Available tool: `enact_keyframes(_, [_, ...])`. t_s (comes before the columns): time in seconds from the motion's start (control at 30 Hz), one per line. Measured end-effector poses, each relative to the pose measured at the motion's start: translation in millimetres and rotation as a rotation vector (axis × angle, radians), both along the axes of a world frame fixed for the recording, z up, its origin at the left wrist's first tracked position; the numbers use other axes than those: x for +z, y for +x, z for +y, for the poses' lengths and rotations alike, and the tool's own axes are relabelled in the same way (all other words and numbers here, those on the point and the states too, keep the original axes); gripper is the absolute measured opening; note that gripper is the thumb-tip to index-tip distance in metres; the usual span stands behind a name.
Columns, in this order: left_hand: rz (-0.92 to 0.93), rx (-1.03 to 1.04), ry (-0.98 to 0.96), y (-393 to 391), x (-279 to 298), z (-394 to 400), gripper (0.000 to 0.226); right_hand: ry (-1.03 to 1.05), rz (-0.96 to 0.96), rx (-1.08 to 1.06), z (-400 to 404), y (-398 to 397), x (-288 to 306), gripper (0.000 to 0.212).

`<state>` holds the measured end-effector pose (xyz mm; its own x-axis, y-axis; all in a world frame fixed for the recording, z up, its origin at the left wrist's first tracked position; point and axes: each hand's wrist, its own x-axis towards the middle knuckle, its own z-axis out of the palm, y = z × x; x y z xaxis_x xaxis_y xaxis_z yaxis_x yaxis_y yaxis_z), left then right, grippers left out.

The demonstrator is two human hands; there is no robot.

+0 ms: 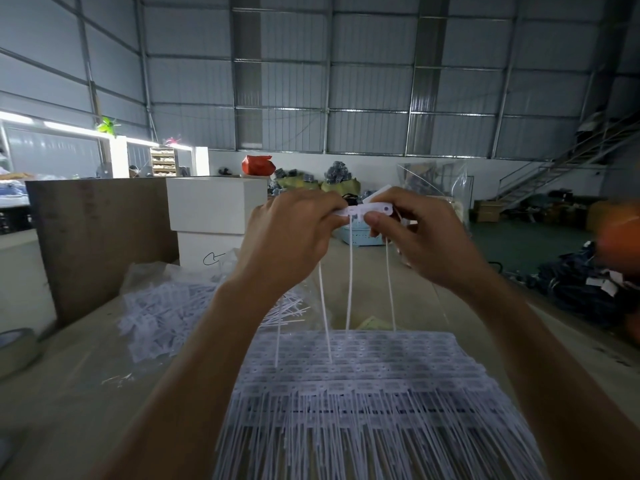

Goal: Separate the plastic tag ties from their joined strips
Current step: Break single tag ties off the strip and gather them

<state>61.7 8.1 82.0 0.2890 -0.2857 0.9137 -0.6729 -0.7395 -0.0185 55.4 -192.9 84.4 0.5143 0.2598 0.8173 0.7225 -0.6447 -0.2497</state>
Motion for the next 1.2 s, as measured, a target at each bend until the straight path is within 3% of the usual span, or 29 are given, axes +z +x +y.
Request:
enact_keyframes(0.2, [-0.039, -0.060, -0.033, -8, 6, 1, 0.018, 0.059, -0.019, 0.082, 1, -6, 5, 0.014])
enact_keyframes(0.43, [-0.169, -0.032, -0.013, -18, 9, -3, 0.022, 0.149, 0.086, 0.174, 0, -15, 10, 0.017])
enact_keyframes(0.57, [0.065, -0.075, 0.037, -7, 11, 3, 0.023, -0.105, -0.108, -0.060, -5, -18, 13, 0.017])
enact_keyframes(0.7, [0.174, -0.264, -0.071, 2, 7, 2, 0.023, -0.281, -0.367, -0.232, -4, -16, 13, 0.014])
enact_keyframes(0.9, [0.067, -0.195, -0.022, 8, 5, 4, 0.019, 0.023, -0.019, 0.088, -3, -10, 8, 0.014])
enact_keyframes(1.1, [0.060, -0.073, 0.099, -1, 3, 3, 0.033, 0.064, 0.063, 0.069, -4, -5, 4, 0.048])
enact_keyframes(1.2, [0.034, -0.061, 0.134, -8, 4, 0, 0.032, 0.096, 0.099, 0.084, -5, -4, 4, 0.028])
